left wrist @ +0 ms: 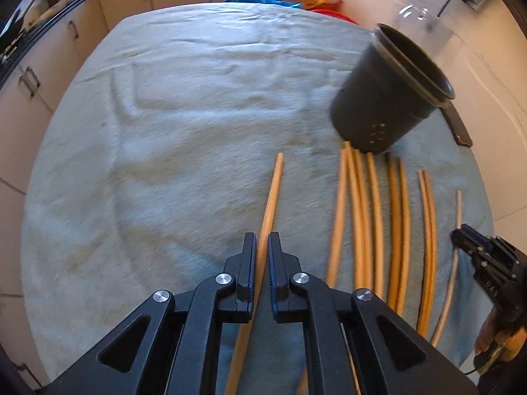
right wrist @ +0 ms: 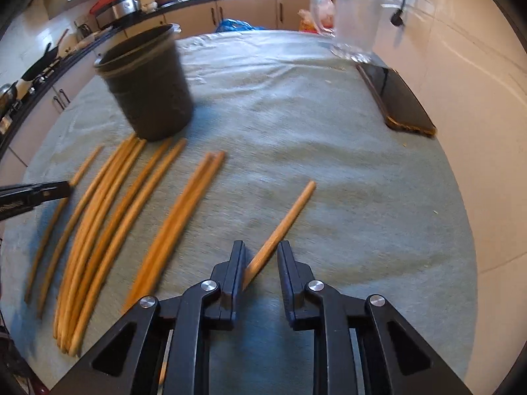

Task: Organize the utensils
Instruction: 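Grasp one wooden chopstick with the left gripper while the right gripper grasps another, then lift the chopsticks and drop them into the grey holder cup with both grippers, then grasp another chopstick with the left gripper while the right gripper grasps one, then lift the held chopsticks and lower them into the grey holder cup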

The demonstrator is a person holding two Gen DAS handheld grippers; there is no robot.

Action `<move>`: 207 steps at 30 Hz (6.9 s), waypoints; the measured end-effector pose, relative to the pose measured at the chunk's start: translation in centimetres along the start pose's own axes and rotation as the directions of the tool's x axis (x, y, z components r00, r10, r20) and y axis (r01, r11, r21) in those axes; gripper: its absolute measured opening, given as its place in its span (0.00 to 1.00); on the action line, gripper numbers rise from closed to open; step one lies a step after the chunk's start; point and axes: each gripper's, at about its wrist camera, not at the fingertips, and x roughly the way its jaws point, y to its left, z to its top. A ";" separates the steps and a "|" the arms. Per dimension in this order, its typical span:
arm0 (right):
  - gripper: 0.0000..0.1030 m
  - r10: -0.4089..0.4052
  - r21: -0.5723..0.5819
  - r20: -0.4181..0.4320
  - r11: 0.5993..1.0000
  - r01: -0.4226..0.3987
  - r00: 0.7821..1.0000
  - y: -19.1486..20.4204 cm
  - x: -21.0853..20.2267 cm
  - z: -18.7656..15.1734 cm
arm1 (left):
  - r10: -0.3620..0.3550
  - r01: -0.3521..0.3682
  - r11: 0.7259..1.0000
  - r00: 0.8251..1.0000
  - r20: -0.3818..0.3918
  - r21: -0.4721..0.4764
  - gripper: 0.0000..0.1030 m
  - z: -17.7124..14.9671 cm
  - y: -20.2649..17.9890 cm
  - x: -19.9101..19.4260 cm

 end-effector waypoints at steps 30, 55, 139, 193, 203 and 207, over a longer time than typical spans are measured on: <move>0.06 0.094 0.067 0.179 0.992 -0.107 0.979 -0.8 -7.5 3.0 | -0.063 0.036 0.996 0.942 0.330 0.087 0.05 -1.6 -0.6 -11.2; 0.06 0.163 -0.007 0.571 0.981 -0.193 0.805 0.8 -22.8 -1.6 | -0.141 0.041 0.986 0.718 0.682 0.161 0.05 -10.4 -4.3 -26.5; 0.23 0.188 0.038 0.048 0.981 -0.190 0.981 4.4 -1.1 -1.7 | -0.052 0.032 0.987 0.990 0.132 0.155 0.07 -6.1 -4.4 -1.1; 0.11 0.014 0.017 -0.097 1.000 -0.012 0.995 2.0 -2.5 0.7 | -0.174 0.172 0.968 0.985 0.007 -0.182 0.07 -7.9 -1.6 -2.0; 0.24 0.054 0.091 -0.130 0.995 -0.042 0.990 -3.0 -2.6 1.0 | -0.138 0.131 0.981 0.989 -0.044 -0.142 0.14 -5.1 -2.2 -1.0; 0.25 0.033 0.097 -0.131 0.995 -0.020 0.991 -2.6 -1.7 1.8 | -0.114 0.107 0.984 0.993 -0.043 -0.145 0.14 -2.9 -2.2 -0.2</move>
